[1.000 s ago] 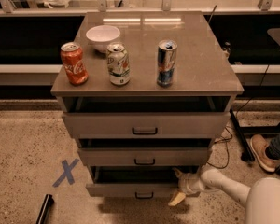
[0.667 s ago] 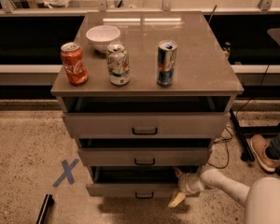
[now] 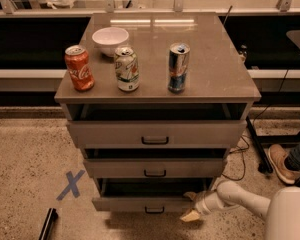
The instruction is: Open bottom drawer
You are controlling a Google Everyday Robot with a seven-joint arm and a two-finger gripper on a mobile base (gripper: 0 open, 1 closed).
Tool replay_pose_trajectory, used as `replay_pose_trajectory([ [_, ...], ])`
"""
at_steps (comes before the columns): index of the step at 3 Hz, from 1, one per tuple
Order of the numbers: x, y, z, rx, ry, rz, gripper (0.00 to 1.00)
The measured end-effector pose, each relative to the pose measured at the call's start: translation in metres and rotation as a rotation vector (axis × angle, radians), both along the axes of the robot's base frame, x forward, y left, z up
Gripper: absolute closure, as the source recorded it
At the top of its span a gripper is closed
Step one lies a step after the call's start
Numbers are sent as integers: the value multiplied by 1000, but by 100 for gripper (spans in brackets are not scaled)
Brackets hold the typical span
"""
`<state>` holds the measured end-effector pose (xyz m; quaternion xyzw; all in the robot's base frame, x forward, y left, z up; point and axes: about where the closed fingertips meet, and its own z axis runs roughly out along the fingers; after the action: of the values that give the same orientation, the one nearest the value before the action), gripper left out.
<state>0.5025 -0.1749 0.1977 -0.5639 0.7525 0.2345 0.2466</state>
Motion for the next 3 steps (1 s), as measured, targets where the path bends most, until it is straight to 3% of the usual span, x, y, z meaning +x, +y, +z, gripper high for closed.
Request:
replay_pose_trajectory([
  [1, -18, 1, -5, 11, 87, 14, 45],
  [3, -20, 1, -3, 14, 98, 16, 19],
])
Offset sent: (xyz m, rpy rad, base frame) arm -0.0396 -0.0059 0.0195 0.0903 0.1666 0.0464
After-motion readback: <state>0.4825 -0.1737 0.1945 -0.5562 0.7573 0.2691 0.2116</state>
